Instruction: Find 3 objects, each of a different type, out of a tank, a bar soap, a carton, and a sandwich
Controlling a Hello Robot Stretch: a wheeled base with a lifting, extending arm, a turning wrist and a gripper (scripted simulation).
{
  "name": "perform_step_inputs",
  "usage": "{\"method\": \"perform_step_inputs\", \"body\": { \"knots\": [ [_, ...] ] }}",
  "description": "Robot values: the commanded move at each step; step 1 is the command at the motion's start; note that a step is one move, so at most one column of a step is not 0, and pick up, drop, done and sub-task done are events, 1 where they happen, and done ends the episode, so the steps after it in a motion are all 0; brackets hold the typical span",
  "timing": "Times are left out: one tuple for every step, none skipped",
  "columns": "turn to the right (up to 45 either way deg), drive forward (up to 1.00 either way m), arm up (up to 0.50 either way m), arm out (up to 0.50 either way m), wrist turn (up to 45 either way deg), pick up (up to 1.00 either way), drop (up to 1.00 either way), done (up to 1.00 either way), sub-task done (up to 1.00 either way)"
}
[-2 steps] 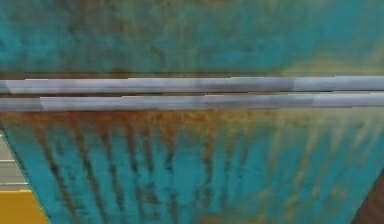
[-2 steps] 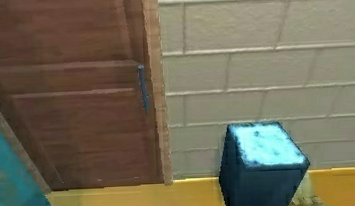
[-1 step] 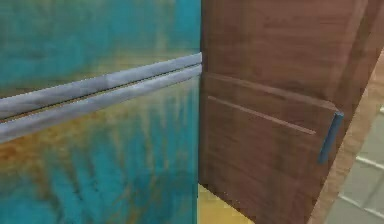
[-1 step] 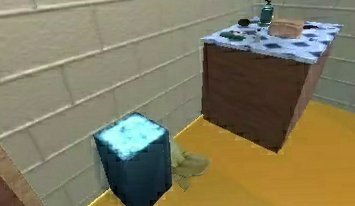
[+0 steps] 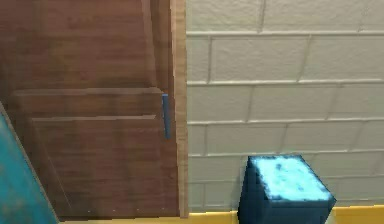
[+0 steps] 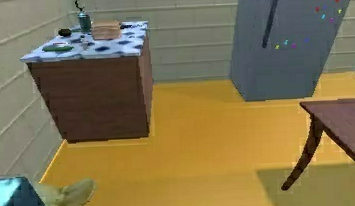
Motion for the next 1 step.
{"method": "perform_step_inputs", "body": {
  "knots": [
    [30.0,0.00,0.00,0.00,0.0,0.00,0.00,0.00,0.00]
  ]
}}
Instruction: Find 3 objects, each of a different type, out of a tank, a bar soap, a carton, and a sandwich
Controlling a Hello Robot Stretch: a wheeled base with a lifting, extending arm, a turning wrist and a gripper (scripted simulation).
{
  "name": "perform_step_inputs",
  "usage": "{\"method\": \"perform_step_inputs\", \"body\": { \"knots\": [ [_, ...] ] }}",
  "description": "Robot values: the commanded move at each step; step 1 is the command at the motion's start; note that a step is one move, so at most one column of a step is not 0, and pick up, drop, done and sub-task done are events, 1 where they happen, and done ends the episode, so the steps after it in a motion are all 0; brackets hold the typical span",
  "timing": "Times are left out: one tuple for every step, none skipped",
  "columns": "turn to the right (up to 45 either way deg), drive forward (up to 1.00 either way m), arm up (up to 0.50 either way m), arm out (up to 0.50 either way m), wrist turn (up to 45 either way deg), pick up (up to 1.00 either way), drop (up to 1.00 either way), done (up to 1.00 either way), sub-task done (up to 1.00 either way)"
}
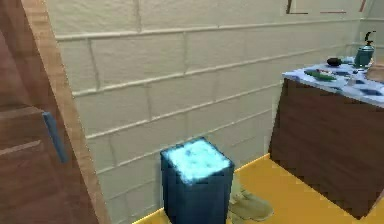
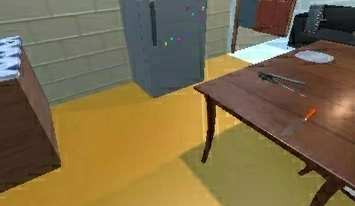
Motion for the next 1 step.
{"method": "perform_step_inputs", "body": {
  "knots": [
    [0.0,0.00,0.00,0.00,0.0,0.00,0.00,0.00,1.00]
  ]
}}
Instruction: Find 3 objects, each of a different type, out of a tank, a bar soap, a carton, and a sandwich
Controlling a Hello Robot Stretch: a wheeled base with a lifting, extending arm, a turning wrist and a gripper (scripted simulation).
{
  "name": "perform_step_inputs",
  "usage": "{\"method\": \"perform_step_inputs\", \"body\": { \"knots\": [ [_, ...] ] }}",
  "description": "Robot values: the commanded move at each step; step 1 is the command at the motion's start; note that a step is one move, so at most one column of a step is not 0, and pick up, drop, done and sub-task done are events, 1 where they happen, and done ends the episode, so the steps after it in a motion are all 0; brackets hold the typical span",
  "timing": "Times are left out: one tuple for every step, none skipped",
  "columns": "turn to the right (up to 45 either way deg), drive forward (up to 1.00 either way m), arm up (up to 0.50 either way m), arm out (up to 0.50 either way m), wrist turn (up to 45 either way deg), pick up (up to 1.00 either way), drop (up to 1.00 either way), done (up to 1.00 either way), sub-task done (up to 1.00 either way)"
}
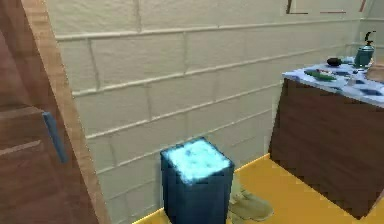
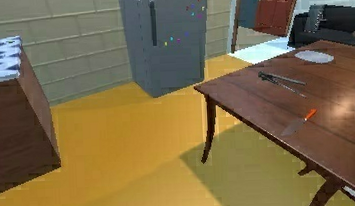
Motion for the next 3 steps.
{"method": "perform_step_inputs", "body": {
  "knots": [
    [45.0,0.00,0.00,0.00,0.0,0.00,0.00,0.00,0.00],
    [30.0,0.00,0.00,0.00,0.0,0.00,0.00,0.00,0.00],
    [0.0,1.00,0.00,0.00,0.0,0.00,0.00,0.00,0.00]
  ]
}}
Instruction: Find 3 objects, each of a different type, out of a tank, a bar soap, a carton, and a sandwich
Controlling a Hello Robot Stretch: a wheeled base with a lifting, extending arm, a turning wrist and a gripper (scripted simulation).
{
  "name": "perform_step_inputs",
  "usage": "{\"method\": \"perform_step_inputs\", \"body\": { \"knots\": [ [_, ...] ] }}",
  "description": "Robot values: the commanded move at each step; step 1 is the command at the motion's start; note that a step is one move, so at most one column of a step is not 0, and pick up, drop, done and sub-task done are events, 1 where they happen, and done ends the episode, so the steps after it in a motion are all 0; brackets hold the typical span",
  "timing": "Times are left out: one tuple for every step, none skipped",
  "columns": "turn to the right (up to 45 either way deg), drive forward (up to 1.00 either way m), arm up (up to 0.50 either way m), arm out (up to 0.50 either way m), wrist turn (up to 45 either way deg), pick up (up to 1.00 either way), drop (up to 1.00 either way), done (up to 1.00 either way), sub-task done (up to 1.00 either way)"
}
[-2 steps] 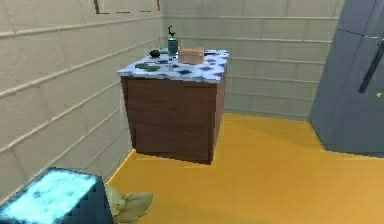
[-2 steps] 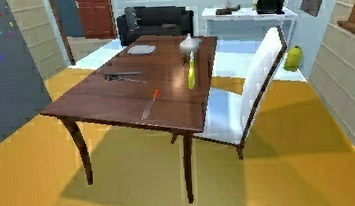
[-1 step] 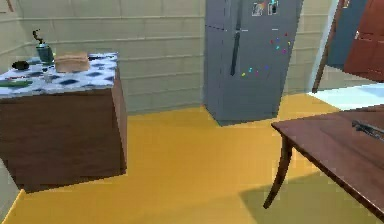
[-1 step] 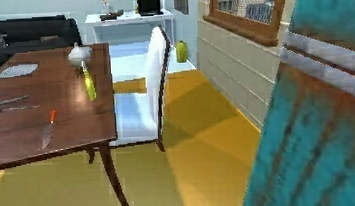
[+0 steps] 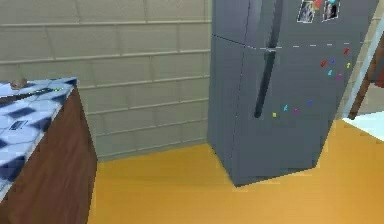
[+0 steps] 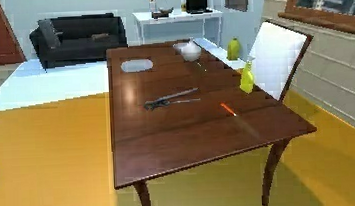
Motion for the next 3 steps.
{"method": "perform_step_inputs", "body": {
  "knots": [
    [0.0,0.55,0.00,0.00,0.0,0.00,0.00,0.00,0.00],
    [-27.0,0.00,0.00,0.00,0.0,0.00,0.00,0.00,0.00],
    [0.0,0.45,0.00,0.00,0.0,0.00,0.00,0.00,0.00]
  ]
}}
